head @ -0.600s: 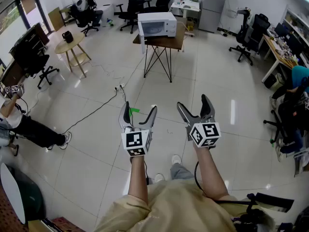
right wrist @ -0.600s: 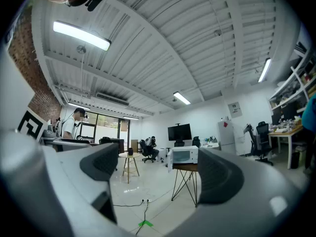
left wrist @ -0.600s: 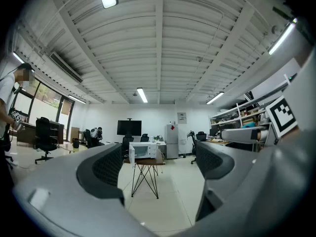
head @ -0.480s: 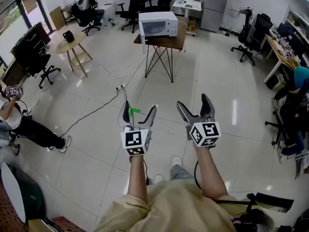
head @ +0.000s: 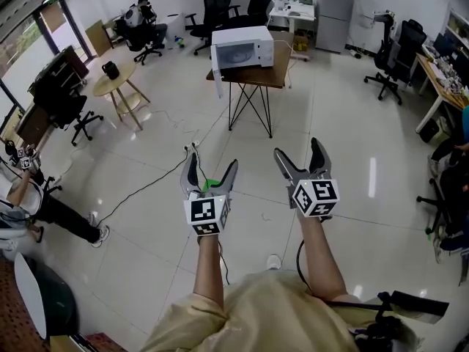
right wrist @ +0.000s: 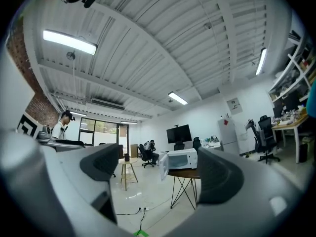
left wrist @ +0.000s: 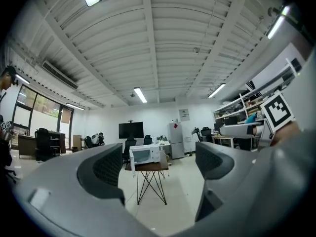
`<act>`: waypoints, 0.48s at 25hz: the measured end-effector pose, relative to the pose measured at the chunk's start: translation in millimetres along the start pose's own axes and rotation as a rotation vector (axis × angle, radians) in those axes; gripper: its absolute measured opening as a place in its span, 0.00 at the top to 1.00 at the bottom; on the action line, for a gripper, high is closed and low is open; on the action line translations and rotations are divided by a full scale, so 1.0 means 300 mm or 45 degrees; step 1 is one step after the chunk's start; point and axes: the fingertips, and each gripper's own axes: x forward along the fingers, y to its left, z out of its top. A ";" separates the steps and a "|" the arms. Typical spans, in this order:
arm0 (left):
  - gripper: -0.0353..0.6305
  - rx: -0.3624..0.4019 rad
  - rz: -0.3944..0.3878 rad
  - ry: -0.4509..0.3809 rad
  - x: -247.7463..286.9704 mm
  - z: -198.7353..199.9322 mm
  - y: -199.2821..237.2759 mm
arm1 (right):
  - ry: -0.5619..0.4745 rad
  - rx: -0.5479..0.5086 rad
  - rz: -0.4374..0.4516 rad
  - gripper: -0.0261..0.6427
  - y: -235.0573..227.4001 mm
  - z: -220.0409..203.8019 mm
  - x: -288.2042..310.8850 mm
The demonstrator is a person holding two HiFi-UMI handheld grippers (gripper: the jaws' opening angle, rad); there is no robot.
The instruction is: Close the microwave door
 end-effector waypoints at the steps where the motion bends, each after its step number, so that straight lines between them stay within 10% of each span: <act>1: 0.24 0.001 0.004 -0.003 0.037 -0.005 -0.030 | -0.003 0.004 0.001 0.23 -0.046 0.002 0.006; 12: 0.26 0.015 0.028 0.058 0.377 -0.103 -0.136 | 0.027 0.083 0.147 0.24 -0.274 -0.092 0.232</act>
